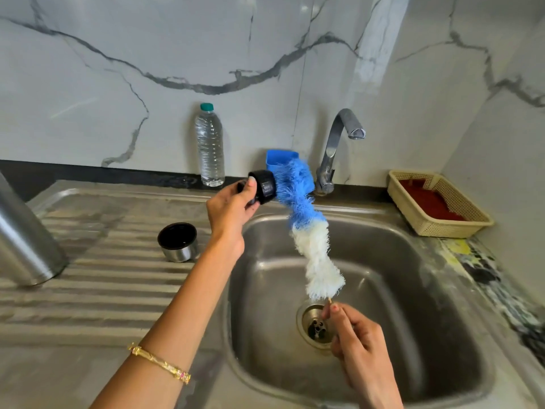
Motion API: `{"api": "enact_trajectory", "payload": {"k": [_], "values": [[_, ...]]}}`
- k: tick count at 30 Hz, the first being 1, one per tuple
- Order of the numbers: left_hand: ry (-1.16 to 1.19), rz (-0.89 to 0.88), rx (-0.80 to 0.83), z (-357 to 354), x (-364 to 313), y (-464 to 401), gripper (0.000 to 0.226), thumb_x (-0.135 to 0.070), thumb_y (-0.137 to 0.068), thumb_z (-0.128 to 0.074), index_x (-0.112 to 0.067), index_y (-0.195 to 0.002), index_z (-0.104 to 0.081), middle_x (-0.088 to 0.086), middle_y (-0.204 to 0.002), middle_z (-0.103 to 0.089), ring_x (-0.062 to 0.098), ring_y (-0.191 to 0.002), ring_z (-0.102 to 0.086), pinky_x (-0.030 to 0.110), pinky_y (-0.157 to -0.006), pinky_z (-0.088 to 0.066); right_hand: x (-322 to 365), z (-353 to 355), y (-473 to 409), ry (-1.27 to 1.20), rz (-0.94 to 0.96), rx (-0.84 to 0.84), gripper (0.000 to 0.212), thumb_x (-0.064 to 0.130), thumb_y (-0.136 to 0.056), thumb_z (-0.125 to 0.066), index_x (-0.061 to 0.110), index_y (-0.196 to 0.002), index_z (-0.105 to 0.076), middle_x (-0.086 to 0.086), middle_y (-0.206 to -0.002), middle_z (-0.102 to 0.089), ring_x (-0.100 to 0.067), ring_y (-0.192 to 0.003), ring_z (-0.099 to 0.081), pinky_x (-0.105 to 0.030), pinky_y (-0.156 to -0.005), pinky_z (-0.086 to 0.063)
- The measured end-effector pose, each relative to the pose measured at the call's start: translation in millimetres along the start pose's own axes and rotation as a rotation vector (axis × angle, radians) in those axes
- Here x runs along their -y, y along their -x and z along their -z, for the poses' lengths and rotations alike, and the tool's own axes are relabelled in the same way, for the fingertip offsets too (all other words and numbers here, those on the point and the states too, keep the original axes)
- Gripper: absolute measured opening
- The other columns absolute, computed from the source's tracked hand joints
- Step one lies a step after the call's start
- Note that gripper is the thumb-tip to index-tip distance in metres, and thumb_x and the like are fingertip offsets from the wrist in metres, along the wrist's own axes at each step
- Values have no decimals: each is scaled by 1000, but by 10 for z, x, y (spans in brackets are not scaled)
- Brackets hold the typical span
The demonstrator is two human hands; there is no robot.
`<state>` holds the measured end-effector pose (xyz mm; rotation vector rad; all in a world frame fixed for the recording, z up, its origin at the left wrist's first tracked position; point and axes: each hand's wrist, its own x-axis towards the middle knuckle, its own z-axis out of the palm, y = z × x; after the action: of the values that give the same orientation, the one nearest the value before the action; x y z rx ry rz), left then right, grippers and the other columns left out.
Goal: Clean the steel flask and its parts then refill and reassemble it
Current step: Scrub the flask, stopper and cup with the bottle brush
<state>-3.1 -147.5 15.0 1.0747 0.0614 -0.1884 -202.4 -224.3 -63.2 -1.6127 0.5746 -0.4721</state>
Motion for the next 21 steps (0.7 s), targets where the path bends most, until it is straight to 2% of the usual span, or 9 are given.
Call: {"api": "enact_trajectory", "payload": {"k": [3,5,7,10,13,15,18,20,21], "values": [[15,4,22,-73,-11,29,22,-7,-86,-63,1,-106,-61,5,-84,-61,12,-81,-60,19,-68,-55,97,70,-99,62,50,2,33,16,-95,-49,9,-65,-59,8,-39,-29,-3,-33,-24,-8,-36,-22],[45,3,-17,-73,-68,-16,13,-8,-86,-63,-1,-97,-61,5,-83,-61,15,-86,-60,19,-69,-55,89,73,-53,137,105,4,30,32,-88,-52,14,-66,-60,7,-38,-31,-4,-35,-25,-9,-41,-25],[29,-7,-37,-26,-94,-53,5,-9,-85,-65,-5,-85,-61,4,-86,-62,17,-91,-61,19,-70,-56,35,43,41,170,103,-12,23,40,-75,-48,25,-66,-62,5,-37,-32,-5,-37,-27,-12,-44,-28],[-22,-18,33,-5,-43,17,3,-8,-85,-64,-6,-84,-62,4,-85,-62,13,-83,-62,17,-69,-56,35,36,-8,236,158,-39,27,49,-73,-47,28,-72,-62,4,-40,-35,-5,-42,-31,-16,-47,-29],[-73,-62,101,-66,-51,74,3,-6,-85,-63,-7,-83,-62,3,-82,-62,8,-76,-61,17,-68,-56,128,36,-127,267,187,-72,24,45,-76,-44,29,-72,-61,3,-45,-36,-7,-46,-31,-19,-45,-28],[-40,-80,74,-83,-135,33,1,-6,-86,-63,-6,-85,-62,1,-81,-61,6,-74,-59,18,-68,-56,123,30,-67,286,195,-74,22,44,-76,-44,29,-75,-61,4,-44,-37,-6,-45,-32,-18,-46,-28],[-9,-103,-8,-63,-264,-75,11,-7,-86,-64,-3,-95,-61,0,-79,-60,5,-72,-58,18,-67,-56,35,-3,106,301,195,-98,20,44,-75,-46,37,-80,-63,4,-46,-45,-6,-44,-37,-15,-48,-33],[-58,-107,28,-62,-243,-48,4,-7,-86,-64,-5,-88,-62,0,-78,-60,6,-72,-58,17,-66,-55,30,-27,91,281,186,-125,18,43,-79,-49,37,-79,-66,5,-47,-49,-5,-45,-40,-17,-50,-36],[-81,-104,72,-71,-193,-1,4,-7,-86,-63,-7,-83,-61,1,-77,-60,7,-71,-58,16,-65,-55,49,-27,47,262,180,-136,19,38,-85,-53,32,-77,-69,8,-46,-50,-4,-45,-42,-16,-50,-36]]}}
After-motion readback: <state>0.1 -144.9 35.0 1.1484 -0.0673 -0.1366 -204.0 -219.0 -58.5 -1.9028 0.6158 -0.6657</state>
